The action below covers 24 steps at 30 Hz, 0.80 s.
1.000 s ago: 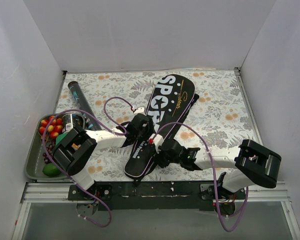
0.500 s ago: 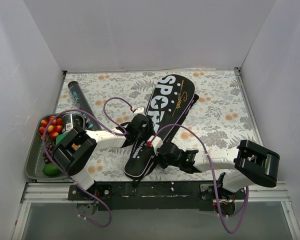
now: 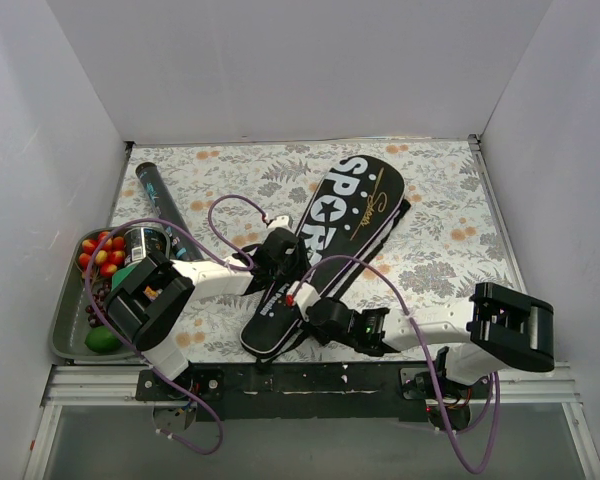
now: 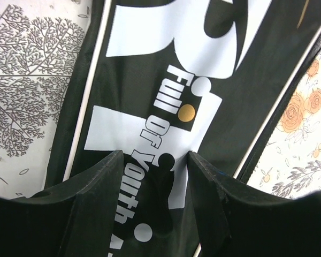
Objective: Pack up the badminton gear
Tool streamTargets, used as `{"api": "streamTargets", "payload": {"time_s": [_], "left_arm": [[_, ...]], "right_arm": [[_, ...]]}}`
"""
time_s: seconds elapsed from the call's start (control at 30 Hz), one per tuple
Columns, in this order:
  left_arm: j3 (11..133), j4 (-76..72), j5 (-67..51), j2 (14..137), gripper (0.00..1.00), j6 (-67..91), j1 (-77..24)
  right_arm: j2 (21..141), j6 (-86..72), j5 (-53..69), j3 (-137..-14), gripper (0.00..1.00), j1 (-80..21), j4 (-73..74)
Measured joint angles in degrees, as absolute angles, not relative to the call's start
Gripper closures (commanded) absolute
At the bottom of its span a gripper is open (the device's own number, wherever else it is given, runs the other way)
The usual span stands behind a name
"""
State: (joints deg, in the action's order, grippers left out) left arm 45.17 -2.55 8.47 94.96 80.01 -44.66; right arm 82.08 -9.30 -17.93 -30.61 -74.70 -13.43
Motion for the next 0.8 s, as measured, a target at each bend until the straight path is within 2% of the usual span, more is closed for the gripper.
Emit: {"api": "streamTargets", "payload": {"time_s": [0.47, 0.53, 0.67, 0.8], "left_arm": [[45.23, -2.87, 4.67, 95.48, 0.49, 81.43, -45.21], [45.19, -3.14, 4.29, 95.53, 0.46, 81.38, -45.21], [44.97, -3.92, 3.44, 94.94, 0.34, 80.47, -45.25], [44.84, -4.34, 3.22, 94.28, 0.29, 76.84, -46.19]], "right_arm": [[87.00, -12.29, -22.92, -36.58, 0.99, -82.39, -10.35], [87.59, -12.62, -23.18, -36.82, 0.99, -82.59, -10.33], [87.50, -14.28, -20.21, -36.86, 0.99, -84.66, -10.44], [86.41, -15.29, -17.91, -36.62, 0.99, -86.50, -10.48]]}}
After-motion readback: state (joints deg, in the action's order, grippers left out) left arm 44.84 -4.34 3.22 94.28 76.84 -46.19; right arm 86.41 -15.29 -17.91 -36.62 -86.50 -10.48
